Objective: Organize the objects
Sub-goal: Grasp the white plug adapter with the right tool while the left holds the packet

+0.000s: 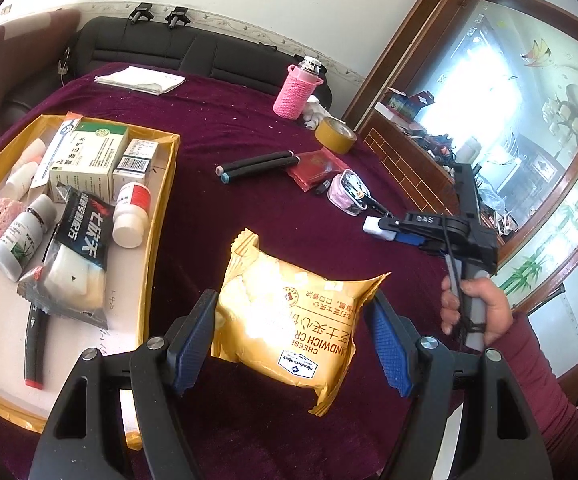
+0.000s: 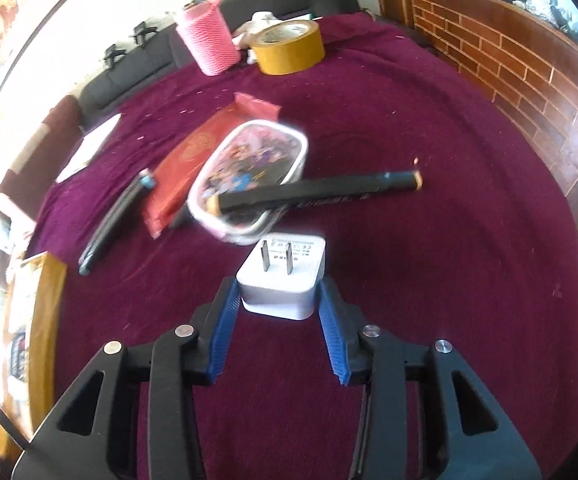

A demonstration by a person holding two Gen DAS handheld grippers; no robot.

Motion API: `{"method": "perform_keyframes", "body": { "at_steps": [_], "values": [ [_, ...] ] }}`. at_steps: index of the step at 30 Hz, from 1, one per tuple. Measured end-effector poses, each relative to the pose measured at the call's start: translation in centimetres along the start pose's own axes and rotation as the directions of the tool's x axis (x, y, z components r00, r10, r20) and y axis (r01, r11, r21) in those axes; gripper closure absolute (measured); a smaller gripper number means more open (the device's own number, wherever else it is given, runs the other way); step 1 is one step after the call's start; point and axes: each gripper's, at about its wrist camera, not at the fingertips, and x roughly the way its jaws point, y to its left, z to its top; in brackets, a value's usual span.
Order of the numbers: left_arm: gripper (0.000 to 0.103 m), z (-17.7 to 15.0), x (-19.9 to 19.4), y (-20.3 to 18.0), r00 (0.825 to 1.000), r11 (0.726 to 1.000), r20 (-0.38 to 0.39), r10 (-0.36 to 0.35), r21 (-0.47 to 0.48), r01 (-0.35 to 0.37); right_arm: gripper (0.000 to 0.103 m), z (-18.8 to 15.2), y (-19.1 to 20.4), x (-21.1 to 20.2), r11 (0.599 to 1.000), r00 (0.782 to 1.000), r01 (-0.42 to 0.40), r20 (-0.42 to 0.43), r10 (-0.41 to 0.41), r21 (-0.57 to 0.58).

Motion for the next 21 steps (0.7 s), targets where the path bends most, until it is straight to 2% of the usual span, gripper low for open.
{"method": "perform_keyframes", "body": {
  "at_steps": [4,6,8,10,11,14,16,19,21],
  "values": [
    [0.035,-0.2,-0.6,0.4,1.000,1.000,0.006,0.004,-0.003,-0.004,0.065,-2.4,1.1,-0.8,0.997,0.997,-0.057,-0.057,0.055,-0.049],
    [0.035,-0.3,-0.8,0.6,1.000,1.000,0.007,0.009,-0.004,-0.009,0.065,-3.5,1.7,-0.7,0.995,0.997,-0.037,-0.068,0.031,-0.088],
    [0.035,-0.4,-0.7,0.7,1.000,1.000,0.001,0.010,-0.009,-0.010,0.063,-4.1,2.3,-0.8,0.991,0.999,0.000,-0.042,-0.006,-0.133],
    [0.035,-0.5,-0.7,0.8,1.000,1.000,-0.004,0.010,-0.011,-0.010,0.051,-4.1,2.8,-0.6,0.988,0.999,0.034,-0.025,-0.038,-0.153],
    [0.035,-0.5,-0.8,0.7,1.000,1.000,-0.004,0.010,-0.010,-0.010,0.051,-3.9,3.0,-0.3,0.987,0.999,0.042,-0.019,-0.045,-0.153],
    [0.035,-0.5,-1.3,0.9,1.000,1.000,0.007,0.020,-0.008,-0.019,0.051,-3.6,3.4,0.5,0.984,0.997,0.072,-0.011,-0.075,-0.162],
    [0.035,-0.2,-2.2,1.3,0.999,0.999,0.028,0.035,-0.010,-0.034,0.059,-3.6,3.4,1.6,0.983,0.994,0.089,-0.048,-0.097,-0.161],
    [0.035,0.6,-4.4,3.4,0.994,0.997,0.074,0.076,-0.032,-0.074,0.064,-4.0,3.3,1.0,0.987,0.996,0.085,-0.026,-0.090,-0.140],
    [0.035,1.2,-6.2,5.7,0.987,0.991,0.106,0.122,-0.068,-0.116,0.064,-4.0,3.2,0.1,0.991,0.998,0.054,-0.014,-0.056,-0.120]
  ]
}}
